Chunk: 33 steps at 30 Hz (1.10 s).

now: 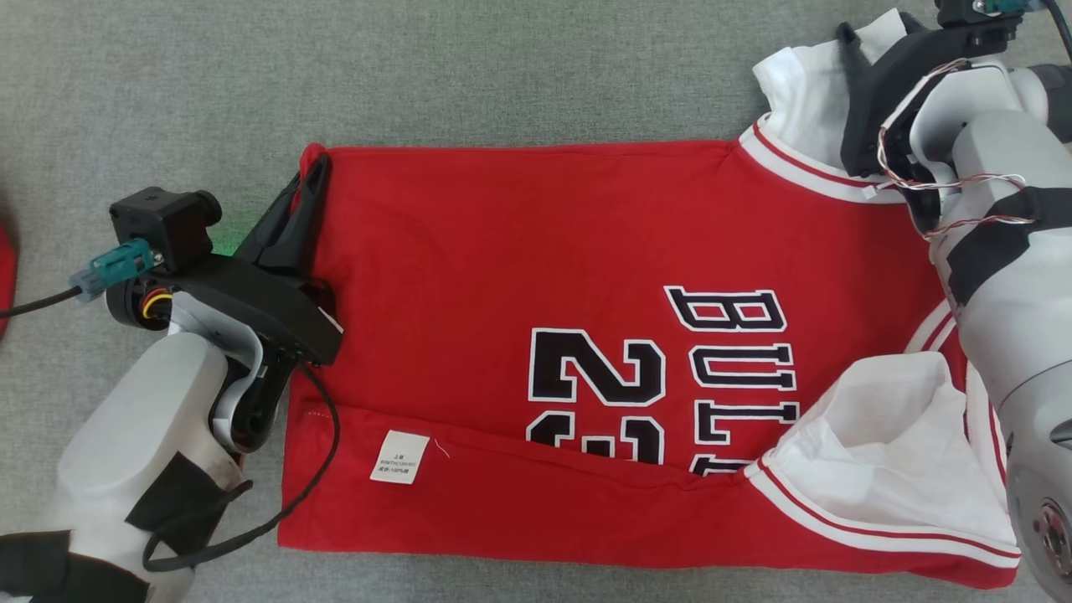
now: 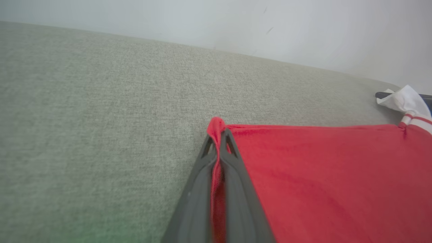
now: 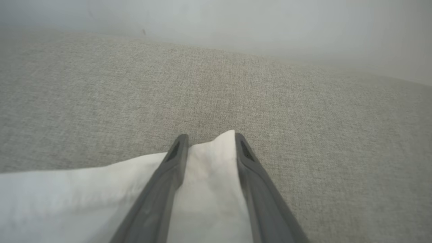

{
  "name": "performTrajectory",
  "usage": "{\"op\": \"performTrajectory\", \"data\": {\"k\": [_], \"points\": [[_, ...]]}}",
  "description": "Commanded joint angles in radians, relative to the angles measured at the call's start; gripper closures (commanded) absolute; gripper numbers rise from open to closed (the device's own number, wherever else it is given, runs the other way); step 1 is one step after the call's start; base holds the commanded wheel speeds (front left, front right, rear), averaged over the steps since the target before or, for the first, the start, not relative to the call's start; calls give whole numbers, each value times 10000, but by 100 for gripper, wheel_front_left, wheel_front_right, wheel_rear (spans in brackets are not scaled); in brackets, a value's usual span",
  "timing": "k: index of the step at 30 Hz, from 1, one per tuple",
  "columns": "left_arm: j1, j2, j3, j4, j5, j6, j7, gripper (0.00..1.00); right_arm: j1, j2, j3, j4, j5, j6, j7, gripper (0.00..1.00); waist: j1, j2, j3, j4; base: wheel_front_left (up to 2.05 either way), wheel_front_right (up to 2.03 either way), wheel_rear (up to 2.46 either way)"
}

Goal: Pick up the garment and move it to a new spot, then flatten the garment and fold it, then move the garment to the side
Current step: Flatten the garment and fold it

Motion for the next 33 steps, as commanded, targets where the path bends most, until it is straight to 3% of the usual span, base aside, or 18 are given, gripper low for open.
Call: {"op": "performTrajectory", "data": {"k": [1,12,19,25,33], "points": [[-49,67,-20,76,-27,16,-52,100,-96,87,-32,56,-60,3,-77,100,-1,-1,-15,-37,0,0,0],[459,361,136,579,-377,21,-262,100,208,345,-58,-109,9,3,-2007,100,-1,-1,-853,-674,0,0,0],[1112,411,367,717,-408,21,-316,100,1368,535,496,-662,946,3,-3018,100,-1,-1,-1586,-1114,0,0,0],[1892,335,794,529,-177,77,-320,100,3228,243,1235,-2372,2369,3,-3232,100,-1,-1,-2173,-1275,0,0,0],[3099,120,1474,121,381,158,-318,100,6762,-668,1264,-6107,3917,3,-3242,100,-1,-1,-3015,-1340,0,0,0]]}}
